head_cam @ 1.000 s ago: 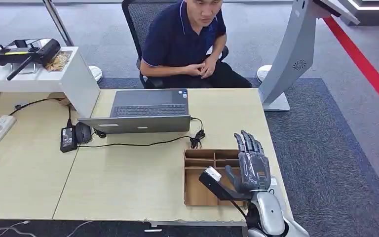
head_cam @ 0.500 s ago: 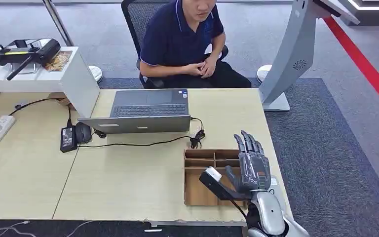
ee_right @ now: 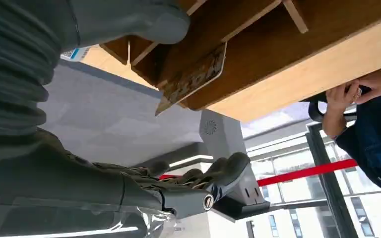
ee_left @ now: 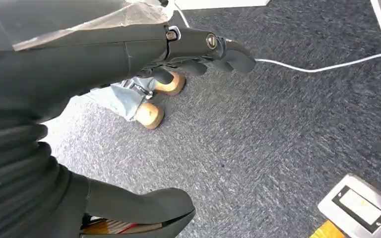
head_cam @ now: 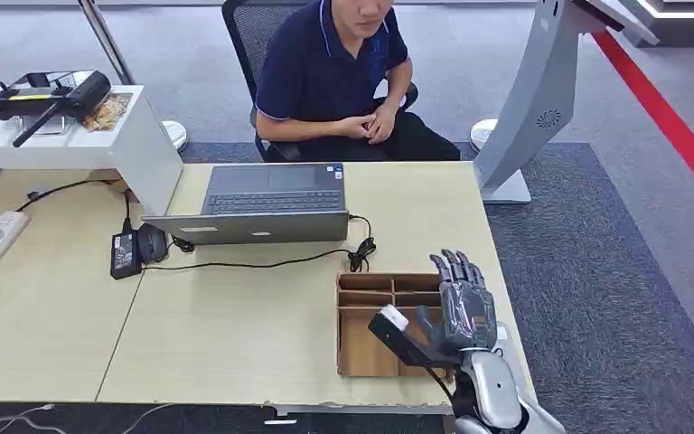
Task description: Pass the card to the sensor for recognition and then transmit it.
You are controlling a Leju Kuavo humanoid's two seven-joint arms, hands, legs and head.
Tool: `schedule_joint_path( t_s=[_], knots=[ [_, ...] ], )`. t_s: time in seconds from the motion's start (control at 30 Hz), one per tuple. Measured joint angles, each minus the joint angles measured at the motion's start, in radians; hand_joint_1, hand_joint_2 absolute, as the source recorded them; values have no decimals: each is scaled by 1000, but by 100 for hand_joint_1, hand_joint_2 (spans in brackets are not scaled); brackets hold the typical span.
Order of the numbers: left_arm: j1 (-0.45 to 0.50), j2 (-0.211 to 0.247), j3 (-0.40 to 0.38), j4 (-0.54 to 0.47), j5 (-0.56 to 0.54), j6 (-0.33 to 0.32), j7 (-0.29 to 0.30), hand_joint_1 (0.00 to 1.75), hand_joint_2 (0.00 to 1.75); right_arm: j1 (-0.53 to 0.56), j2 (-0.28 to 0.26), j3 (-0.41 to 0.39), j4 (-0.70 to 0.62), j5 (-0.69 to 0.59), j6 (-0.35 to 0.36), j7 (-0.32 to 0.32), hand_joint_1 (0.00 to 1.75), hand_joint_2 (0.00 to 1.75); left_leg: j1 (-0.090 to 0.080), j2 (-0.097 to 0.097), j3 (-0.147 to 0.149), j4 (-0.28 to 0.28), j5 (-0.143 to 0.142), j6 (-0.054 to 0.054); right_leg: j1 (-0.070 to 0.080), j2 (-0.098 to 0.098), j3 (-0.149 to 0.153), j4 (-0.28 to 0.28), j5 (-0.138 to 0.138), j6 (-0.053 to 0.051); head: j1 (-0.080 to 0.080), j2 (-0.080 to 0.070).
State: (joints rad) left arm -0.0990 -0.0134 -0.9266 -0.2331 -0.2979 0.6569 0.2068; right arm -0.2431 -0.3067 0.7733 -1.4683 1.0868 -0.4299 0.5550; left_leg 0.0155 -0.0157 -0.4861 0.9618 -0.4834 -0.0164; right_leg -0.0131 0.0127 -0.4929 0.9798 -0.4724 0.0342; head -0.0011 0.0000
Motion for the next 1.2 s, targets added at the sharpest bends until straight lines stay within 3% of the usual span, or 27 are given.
schedule_joint_path(
  t_s=[0.53, 0.83, 1.2],
  knots=[
    [0, 0, 0, 0, 0, 0, 0, 0, 175, 0, 0, -4, 25, -6, 0, 0, 65, 175, 0, 0, 0, 0, 0, 0, 0, 0, 0, 0, 0, 0, 0, 0],
    [0, 0, 0, 0, 0, 0, 0, 0, 175, -1, 0, -5, 27, -8, -1, 1, 59, 175, 0, 0, 0, 0, 0, 0, 0, 0, 0, 0, 0, 0, 0, 0],
    [0, 0, 0, 0, 0, 0, 0, 0, 175, -1, 0, -5, 29, -8, -2, 1, 66, 175, 0, 0, 0, 0, 0, 0, 0, 0, 1, 0, 0, 0, 0, 0]
  ],
)
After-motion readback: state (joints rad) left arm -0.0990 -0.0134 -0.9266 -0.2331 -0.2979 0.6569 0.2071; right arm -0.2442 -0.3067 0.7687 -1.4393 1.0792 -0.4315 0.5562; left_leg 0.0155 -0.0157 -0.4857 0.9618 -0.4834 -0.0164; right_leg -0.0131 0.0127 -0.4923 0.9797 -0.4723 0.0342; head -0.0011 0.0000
